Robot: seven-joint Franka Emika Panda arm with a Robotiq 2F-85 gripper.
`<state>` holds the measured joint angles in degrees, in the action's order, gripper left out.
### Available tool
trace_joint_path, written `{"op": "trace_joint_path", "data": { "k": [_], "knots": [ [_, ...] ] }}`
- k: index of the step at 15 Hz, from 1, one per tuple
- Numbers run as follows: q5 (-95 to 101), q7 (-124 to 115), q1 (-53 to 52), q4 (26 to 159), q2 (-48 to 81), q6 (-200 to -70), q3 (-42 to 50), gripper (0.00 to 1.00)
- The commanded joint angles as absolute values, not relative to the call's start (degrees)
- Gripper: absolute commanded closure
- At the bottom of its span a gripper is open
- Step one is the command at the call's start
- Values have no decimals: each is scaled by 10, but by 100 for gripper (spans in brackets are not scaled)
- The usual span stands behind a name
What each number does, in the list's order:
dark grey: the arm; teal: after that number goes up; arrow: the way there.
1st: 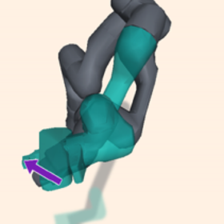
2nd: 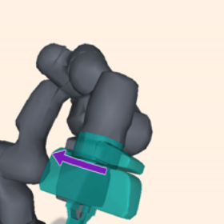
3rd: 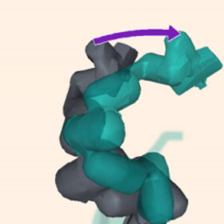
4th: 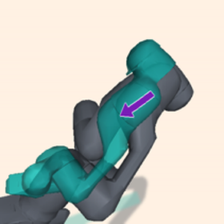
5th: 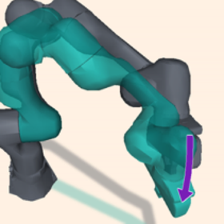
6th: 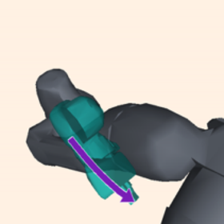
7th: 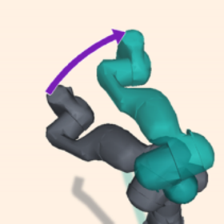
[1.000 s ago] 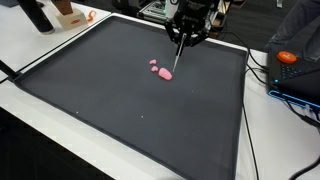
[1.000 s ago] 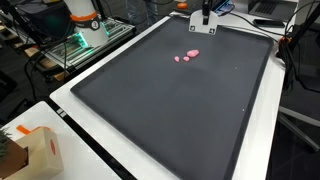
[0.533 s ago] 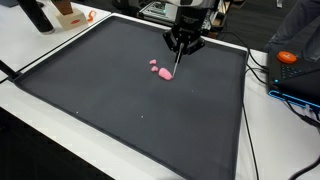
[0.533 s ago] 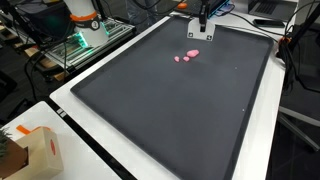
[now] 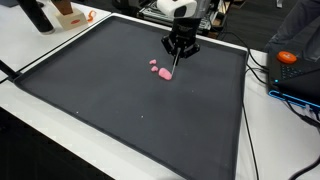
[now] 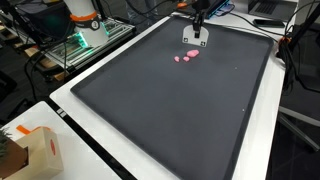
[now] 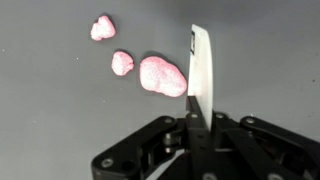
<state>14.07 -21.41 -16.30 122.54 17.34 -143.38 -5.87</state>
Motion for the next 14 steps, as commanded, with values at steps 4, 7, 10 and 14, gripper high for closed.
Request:
{"op": "trace_joint_path", "data": {
  "k": [4, 7, 10, 14],
  "knots": [
    [128, -212, -158, 1222, 188, -1437, -51, 99],
    [117, -201, -153, 1217, 200, -1439, -54, 99],
    [118, -207, -154, 1214, 208, -1442, -49, 99],
    [119, -207, -155, 1213, 214, -1450, -45, 99]
  ]
}}
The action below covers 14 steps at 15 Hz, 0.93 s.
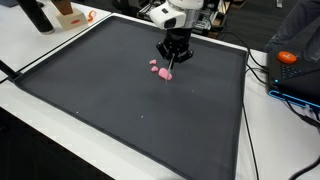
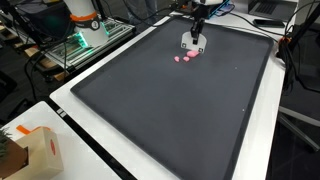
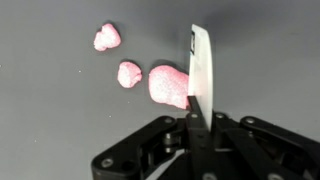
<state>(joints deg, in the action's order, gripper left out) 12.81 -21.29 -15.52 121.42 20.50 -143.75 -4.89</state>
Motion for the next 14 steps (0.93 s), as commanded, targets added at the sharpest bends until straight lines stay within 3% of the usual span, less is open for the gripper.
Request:
{"op": "trace_joint_path", "data": {
  "k": [1, 14],
  "knots": [
    [118, -207, -154, 1211, 217, -1450, -45, 99],
    [120, -190, -153, 1182, 251, -1507, -34, 99]
  ]
}}
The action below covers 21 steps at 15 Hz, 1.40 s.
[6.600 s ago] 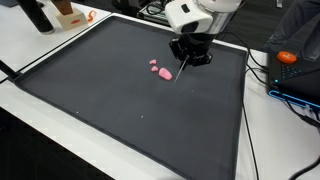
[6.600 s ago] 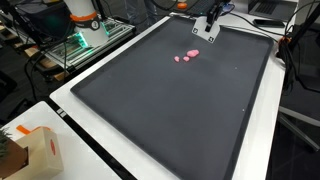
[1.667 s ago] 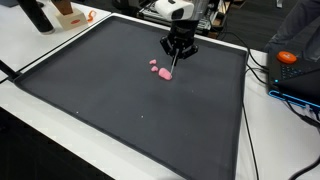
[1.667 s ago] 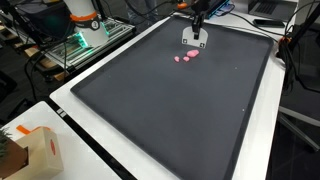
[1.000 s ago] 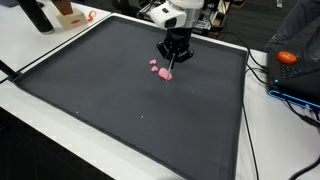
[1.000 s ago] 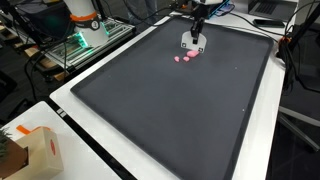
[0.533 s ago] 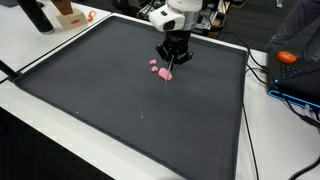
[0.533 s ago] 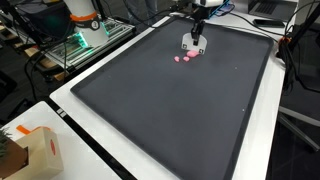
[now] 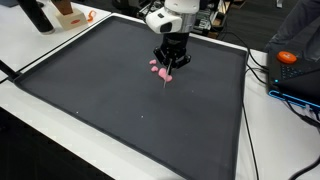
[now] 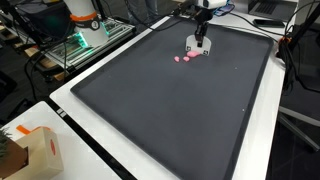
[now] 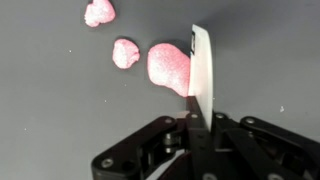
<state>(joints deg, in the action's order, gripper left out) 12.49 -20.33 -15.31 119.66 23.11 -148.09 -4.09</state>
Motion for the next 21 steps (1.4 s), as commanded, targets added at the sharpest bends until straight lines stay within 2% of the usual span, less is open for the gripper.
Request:
{"op": "trace_joint_path", "data": {
  "k": [1, 9, 21],
  "knots": [
    [118, -189, -153, 1179, 253, -1508, -34, 99],
    [75, -156, -137, 1180, 257, -1497, -49, 99],
    [57, -123, -139, 1250, 217, -1500, -54, 99]
  ]
}}
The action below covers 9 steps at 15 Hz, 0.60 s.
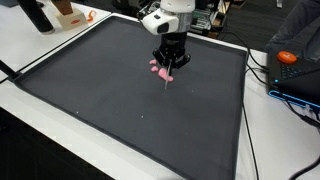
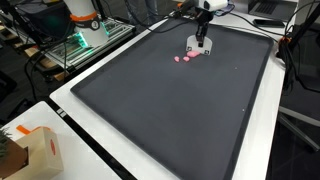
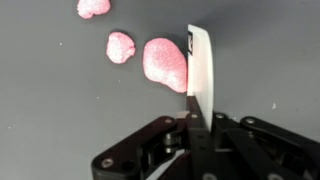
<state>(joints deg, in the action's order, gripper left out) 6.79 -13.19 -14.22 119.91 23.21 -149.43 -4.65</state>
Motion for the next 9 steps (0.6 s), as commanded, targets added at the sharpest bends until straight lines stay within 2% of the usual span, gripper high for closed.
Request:
{"op": "trace_joint_path", "data": {
  "k": [1, 9],
  "knots": [
    [57, -126, -139, 1259, 211, -1501, -53, 99],
    [58, -123, -138, 1298, 185, -1490, -57, 99]
  ]
}}
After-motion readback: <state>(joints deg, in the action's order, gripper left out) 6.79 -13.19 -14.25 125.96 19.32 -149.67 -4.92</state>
